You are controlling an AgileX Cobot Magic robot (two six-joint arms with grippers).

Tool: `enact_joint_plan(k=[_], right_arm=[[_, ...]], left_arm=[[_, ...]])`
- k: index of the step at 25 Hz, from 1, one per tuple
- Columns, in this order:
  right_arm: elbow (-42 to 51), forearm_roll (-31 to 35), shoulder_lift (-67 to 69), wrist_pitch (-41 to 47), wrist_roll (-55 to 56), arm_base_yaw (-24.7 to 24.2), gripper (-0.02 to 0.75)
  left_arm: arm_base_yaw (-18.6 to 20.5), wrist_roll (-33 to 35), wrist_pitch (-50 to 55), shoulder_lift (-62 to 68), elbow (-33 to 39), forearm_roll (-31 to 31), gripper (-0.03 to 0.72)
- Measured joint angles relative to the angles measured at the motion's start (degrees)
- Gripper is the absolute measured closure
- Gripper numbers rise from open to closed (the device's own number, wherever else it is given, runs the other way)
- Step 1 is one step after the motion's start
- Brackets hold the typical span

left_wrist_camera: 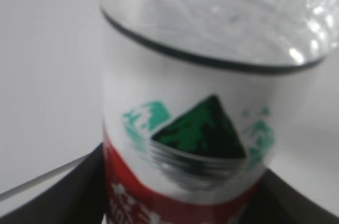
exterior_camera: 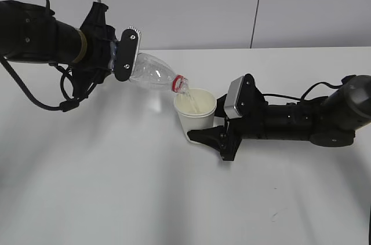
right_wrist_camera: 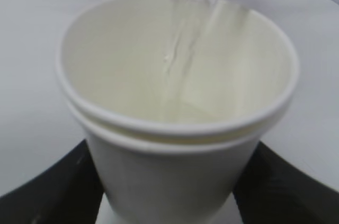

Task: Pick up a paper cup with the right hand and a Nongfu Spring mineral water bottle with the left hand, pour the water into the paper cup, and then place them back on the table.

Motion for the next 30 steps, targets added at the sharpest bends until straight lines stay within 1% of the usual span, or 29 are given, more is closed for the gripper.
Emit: enact_joint_plan(k=[22,30], right_arm=[[0.0,-0.2,0.0,0.0,0.0,0.0,0.229],[0.0,-0.2,0.0,0.0,0.0,0.0,0.229]], left_arm=[[0.0,0.0,0.1,0.0,0.0,0.2,0.279],[0.0,0.0,0.1,0.0,0.0,1.9,0.279]])
